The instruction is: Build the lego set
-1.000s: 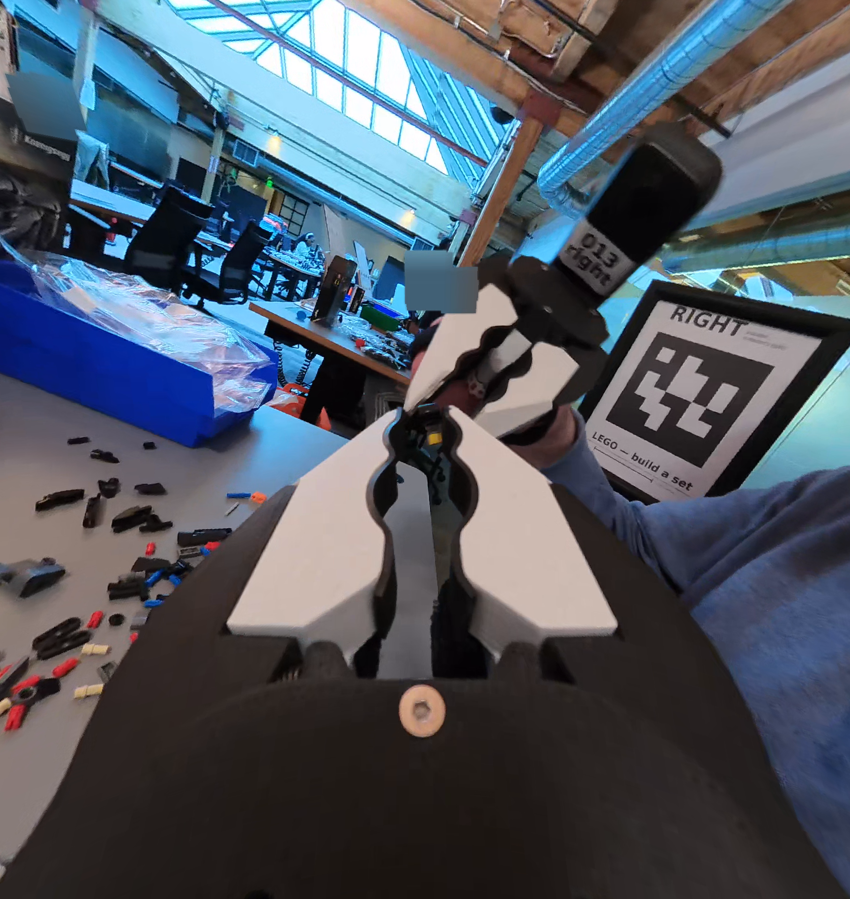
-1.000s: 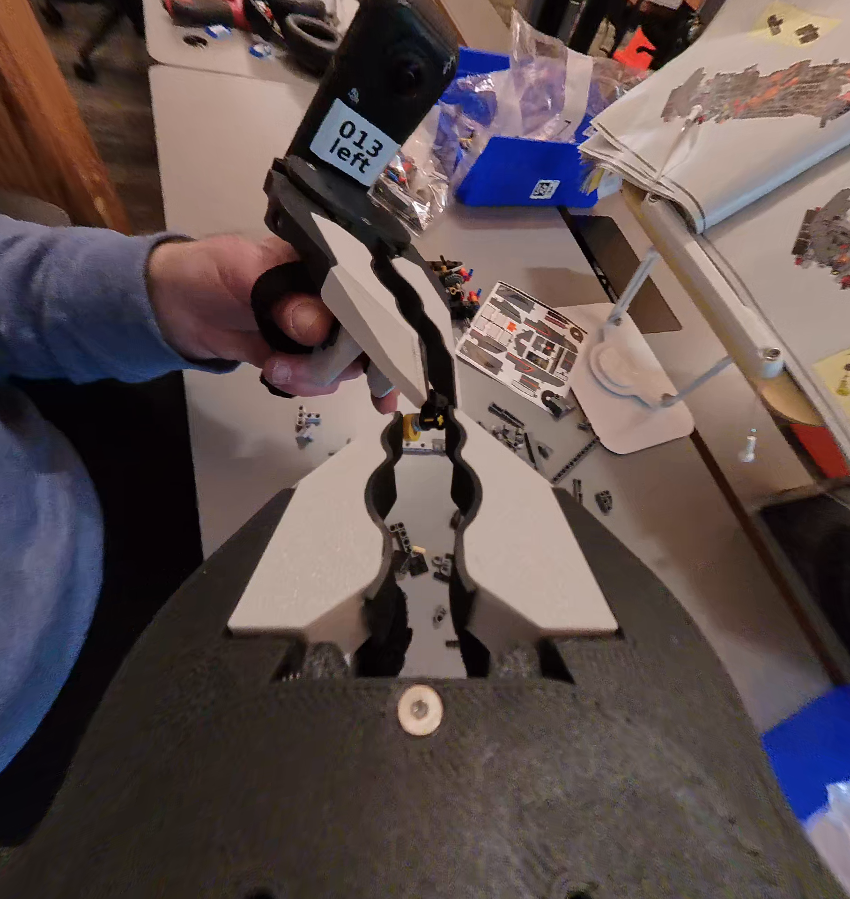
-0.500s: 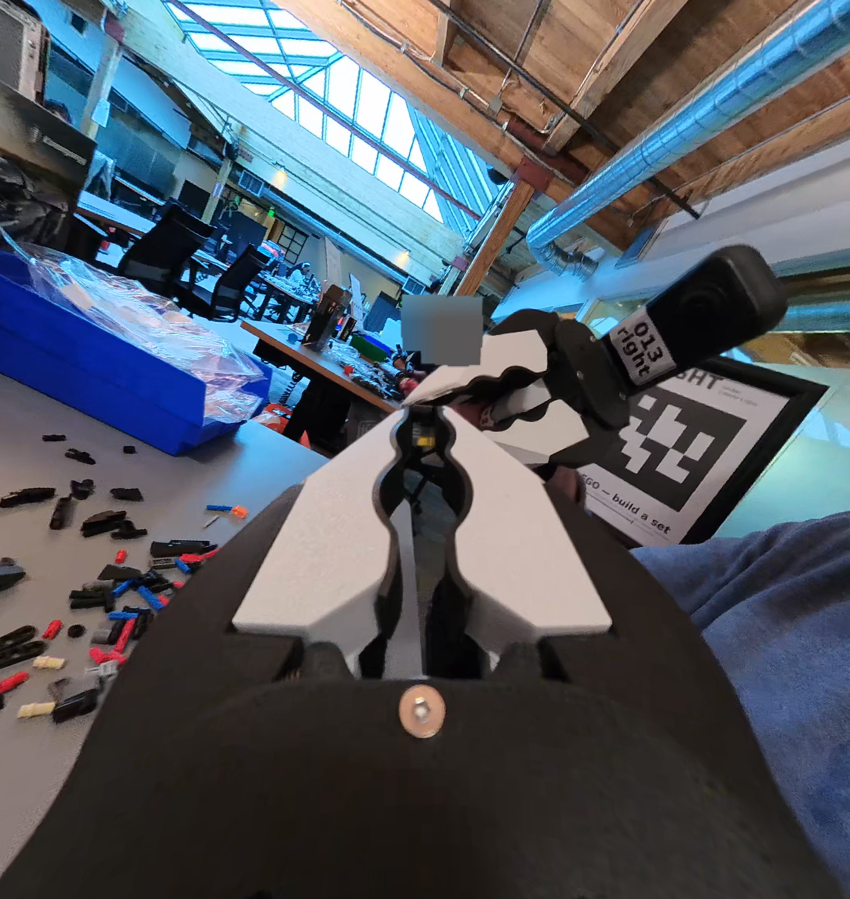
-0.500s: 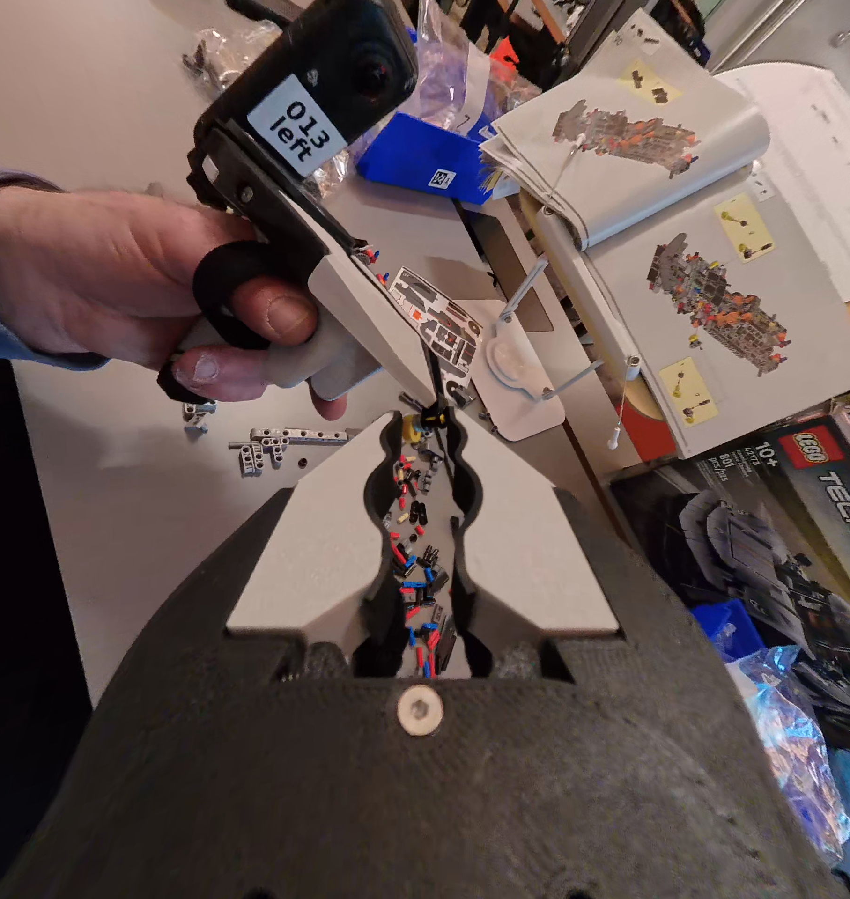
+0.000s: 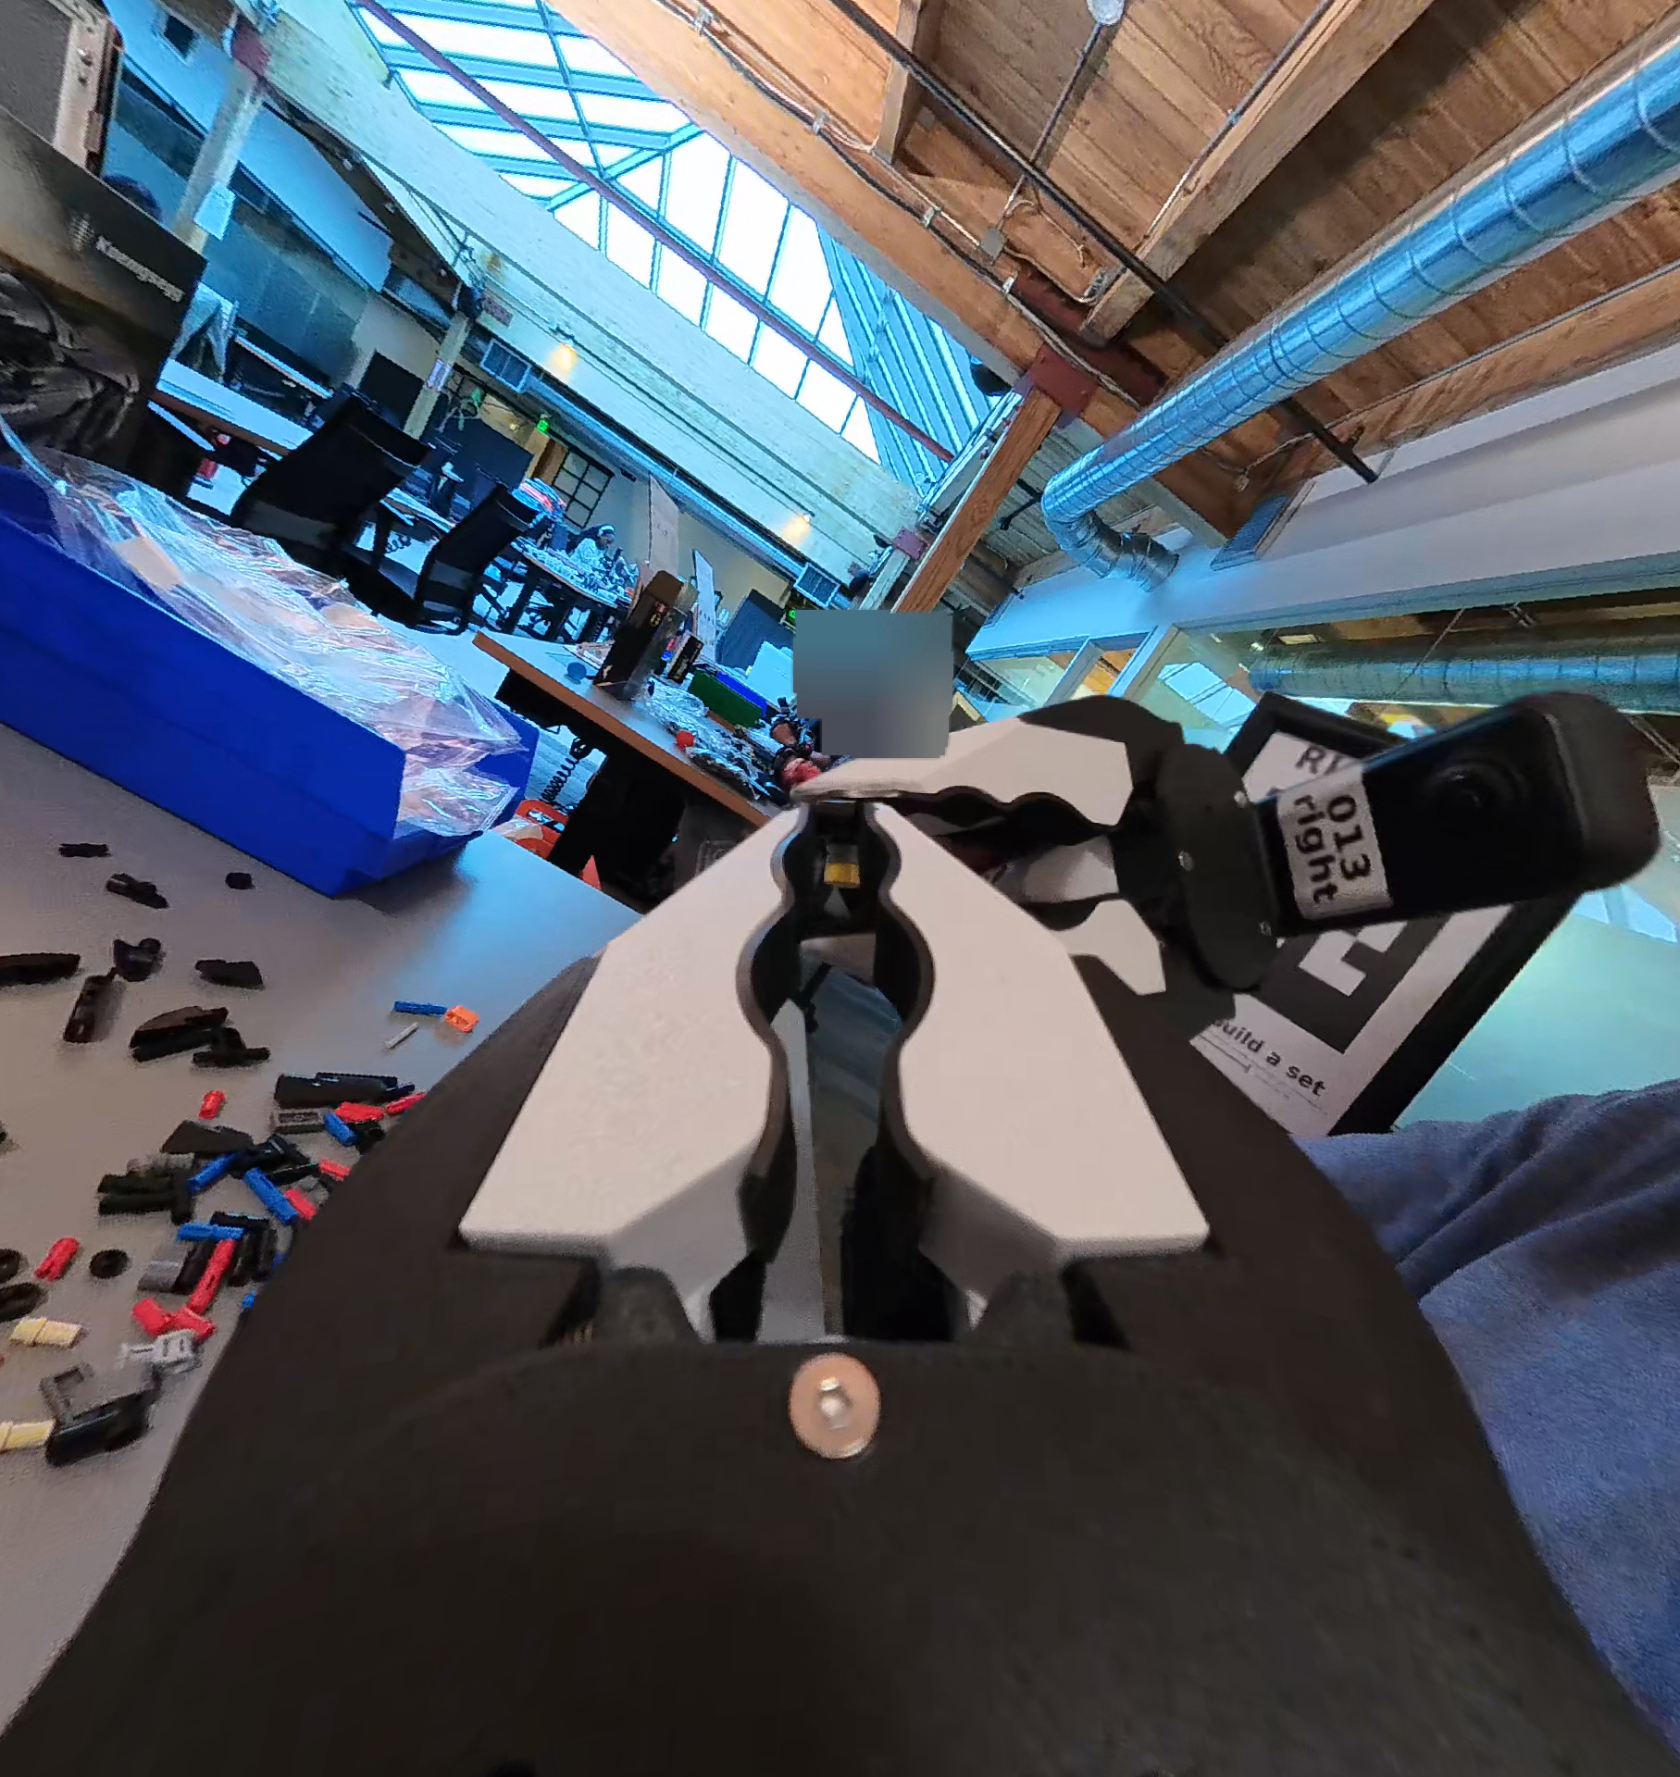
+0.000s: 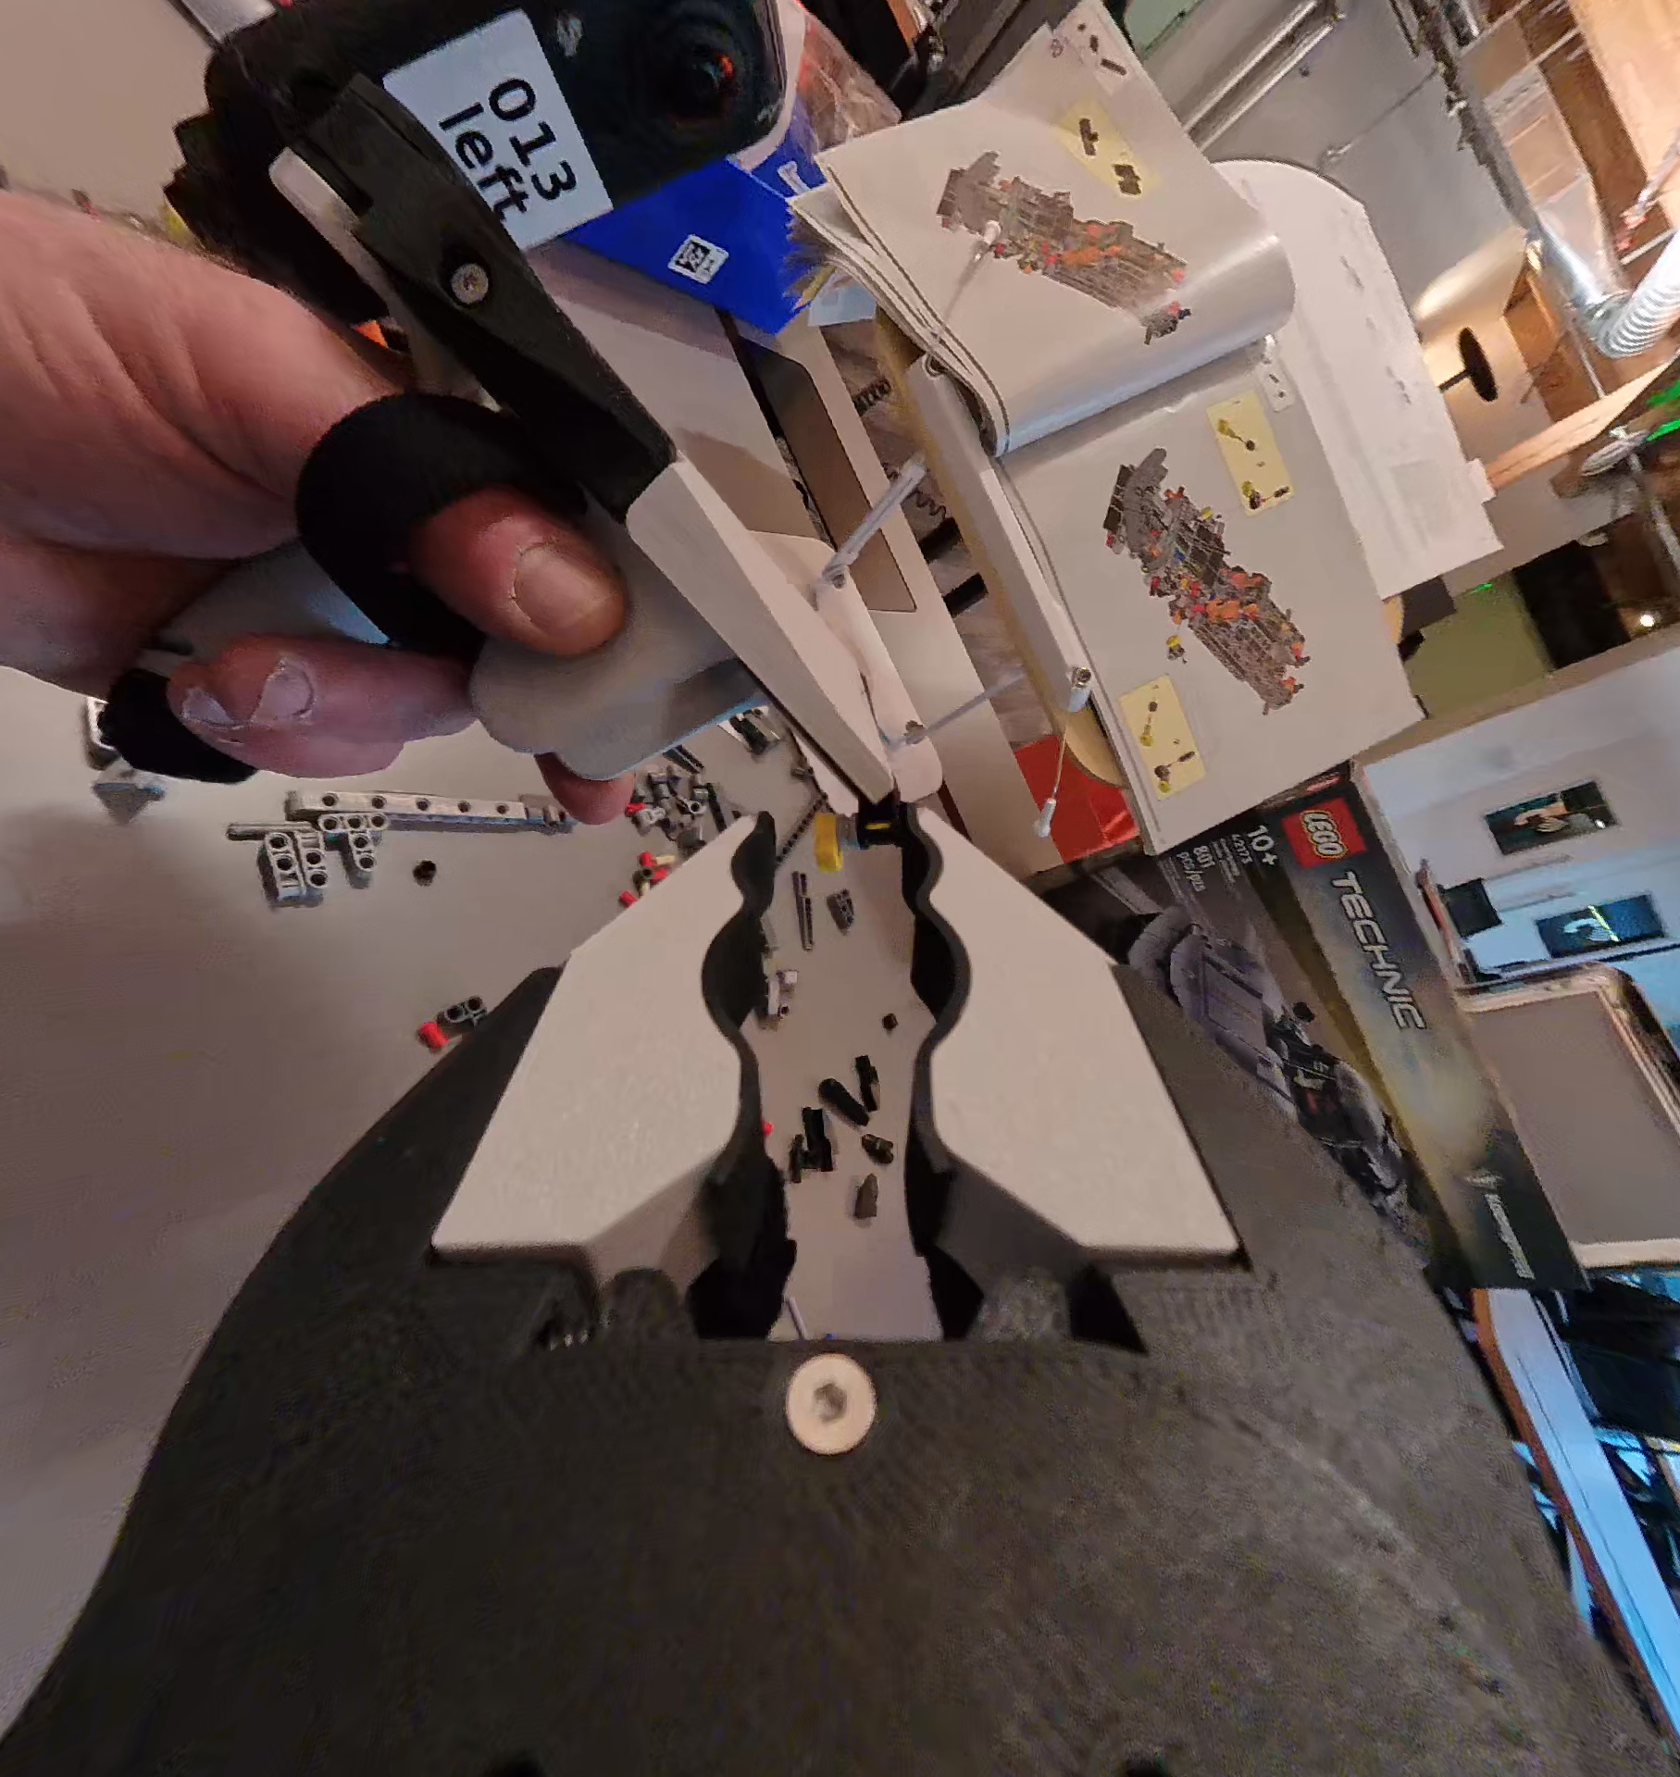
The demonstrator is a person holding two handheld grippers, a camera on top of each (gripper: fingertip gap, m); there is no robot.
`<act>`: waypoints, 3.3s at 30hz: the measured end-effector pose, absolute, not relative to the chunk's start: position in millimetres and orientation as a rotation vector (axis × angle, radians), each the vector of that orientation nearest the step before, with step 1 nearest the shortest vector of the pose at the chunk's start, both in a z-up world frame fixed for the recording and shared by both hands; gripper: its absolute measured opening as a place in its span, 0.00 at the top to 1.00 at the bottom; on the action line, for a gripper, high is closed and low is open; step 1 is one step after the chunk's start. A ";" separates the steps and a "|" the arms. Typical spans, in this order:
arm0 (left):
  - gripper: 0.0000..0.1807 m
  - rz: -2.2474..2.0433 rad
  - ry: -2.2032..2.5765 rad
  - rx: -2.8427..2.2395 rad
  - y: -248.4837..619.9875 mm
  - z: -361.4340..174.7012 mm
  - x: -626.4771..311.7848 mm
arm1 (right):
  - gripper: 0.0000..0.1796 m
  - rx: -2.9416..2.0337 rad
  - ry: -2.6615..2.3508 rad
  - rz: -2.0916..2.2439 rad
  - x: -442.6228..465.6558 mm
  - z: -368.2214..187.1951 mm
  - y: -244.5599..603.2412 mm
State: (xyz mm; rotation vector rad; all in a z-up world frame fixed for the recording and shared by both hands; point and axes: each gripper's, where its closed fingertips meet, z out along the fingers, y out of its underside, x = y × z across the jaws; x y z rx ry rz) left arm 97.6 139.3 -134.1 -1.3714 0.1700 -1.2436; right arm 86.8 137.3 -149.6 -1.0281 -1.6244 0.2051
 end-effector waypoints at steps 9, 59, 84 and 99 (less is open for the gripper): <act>0.97 -1.254 0.169 -1.371 143.8 -135.6 95.7 | 0.83 -0.962 -1.615 0.134 84.3 -153.5 140.8; 0.97 -1.331 0.453 -1.387 151.1 -147.7 112.2 | 0.80 -0.997 -1.605 0.249 99.2 -165.0 151.3; 0.97 -1.454 0.167 -1.334 166.2 -146.0 103.1 | 0.98 -0.972 -1.530 0.253 102.9 -157.5 159.6; 0.97 -1.516 0.123 -1.304 167.1 -139.9 104.3 | 1.00 -0.986 -1.583 0.438 105.9 -150.4 159.1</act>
